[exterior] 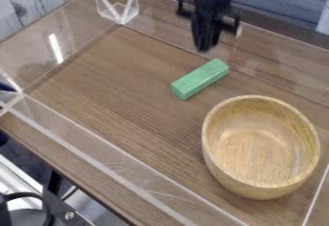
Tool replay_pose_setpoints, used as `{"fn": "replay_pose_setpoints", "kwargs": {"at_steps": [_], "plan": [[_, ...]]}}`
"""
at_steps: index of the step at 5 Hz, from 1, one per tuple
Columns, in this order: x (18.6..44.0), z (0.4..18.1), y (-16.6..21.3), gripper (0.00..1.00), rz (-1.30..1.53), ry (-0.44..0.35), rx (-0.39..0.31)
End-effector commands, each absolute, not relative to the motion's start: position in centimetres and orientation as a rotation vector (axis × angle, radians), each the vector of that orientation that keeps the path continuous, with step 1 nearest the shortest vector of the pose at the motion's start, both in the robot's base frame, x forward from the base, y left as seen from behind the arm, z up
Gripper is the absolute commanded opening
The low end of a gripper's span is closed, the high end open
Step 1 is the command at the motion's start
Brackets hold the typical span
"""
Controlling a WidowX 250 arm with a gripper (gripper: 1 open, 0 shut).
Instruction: Put the green block in the brown bowl
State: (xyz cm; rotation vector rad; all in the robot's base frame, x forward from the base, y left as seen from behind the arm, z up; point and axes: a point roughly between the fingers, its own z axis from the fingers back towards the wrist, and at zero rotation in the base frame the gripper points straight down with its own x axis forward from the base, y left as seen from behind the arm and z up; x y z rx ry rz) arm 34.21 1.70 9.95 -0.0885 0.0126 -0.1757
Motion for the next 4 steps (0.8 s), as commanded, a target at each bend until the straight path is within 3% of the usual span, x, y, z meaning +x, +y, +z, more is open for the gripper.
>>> {"fn": "replay_pose_setpoints", "kwargs": {"at_steps": [1,2,3,4], "plan": [[36.0,15.3,0.6,0.0,-0.196,-0.064,-0.069],[37.1,13.6,0.2,0.0,-0.202,0.0,-0.076],[36.6,11.8,-0.2,0.0,-0.221,0.017,-0.092],[36.5,10.8,-0.3,1.0,-0.229,0.024,-0.105]]}}
